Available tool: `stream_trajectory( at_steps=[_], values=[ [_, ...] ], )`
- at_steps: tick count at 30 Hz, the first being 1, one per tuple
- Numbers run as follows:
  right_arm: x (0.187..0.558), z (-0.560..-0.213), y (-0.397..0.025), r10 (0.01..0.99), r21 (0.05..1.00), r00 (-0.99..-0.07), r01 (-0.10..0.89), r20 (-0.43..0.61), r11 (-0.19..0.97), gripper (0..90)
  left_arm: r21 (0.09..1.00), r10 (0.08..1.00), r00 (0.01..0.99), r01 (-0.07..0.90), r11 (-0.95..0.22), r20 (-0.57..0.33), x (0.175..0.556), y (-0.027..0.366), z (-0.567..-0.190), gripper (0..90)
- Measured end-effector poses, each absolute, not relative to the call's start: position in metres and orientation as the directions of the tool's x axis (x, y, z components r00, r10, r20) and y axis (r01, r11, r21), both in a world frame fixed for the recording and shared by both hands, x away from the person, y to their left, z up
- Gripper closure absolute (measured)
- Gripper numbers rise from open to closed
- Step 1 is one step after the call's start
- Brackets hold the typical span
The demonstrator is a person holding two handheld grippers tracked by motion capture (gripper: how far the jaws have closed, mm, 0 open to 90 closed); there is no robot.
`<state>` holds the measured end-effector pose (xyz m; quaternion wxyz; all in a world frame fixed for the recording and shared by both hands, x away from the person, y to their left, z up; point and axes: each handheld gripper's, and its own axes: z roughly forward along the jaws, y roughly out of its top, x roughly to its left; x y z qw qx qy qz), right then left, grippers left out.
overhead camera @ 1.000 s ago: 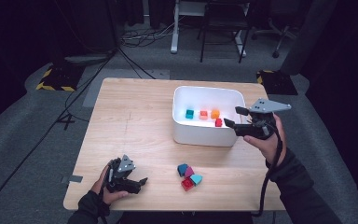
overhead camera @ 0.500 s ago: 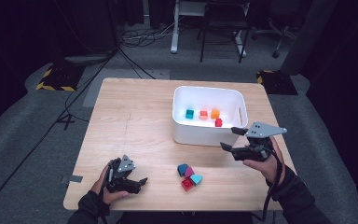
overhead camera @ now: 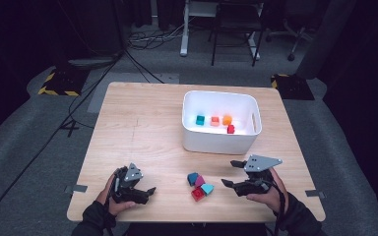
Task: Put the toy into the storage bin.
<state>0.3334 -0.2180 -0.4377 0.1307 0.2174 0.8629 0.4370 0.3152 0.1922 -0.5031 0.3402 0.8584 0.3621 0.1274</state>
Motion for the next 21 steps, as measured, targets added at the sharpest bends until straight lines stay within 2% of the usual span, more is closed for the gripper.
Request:
stream_trajectory(
  at_steps=[5,13,21],
  values=[
    [0.328,-0.455,-0.214,0.468,0.804,-0.884,0.285,0.009,0.522,26.8,0.676,0.71,0.704,0.535,-0.507,-0.025,0.315,0.192,-0.503,11.7],
    [0.319,-0.48,-0.198,0.391,0.771,-0.92,0.258,0.013,0.582,27.3,0.675,0.711,0.703,0.535,-0.508,-0.021,0.315,0.192,-0.503,11.7],
    [0.316,-0.489,-0.187,0.364,0.768,-0.931,0.248,0.02,0.591,28.6,0.675,0.71,0.703,0.534,-0.509,-0.022,0.315,0.192,-0.503,11.8]
  ],
)
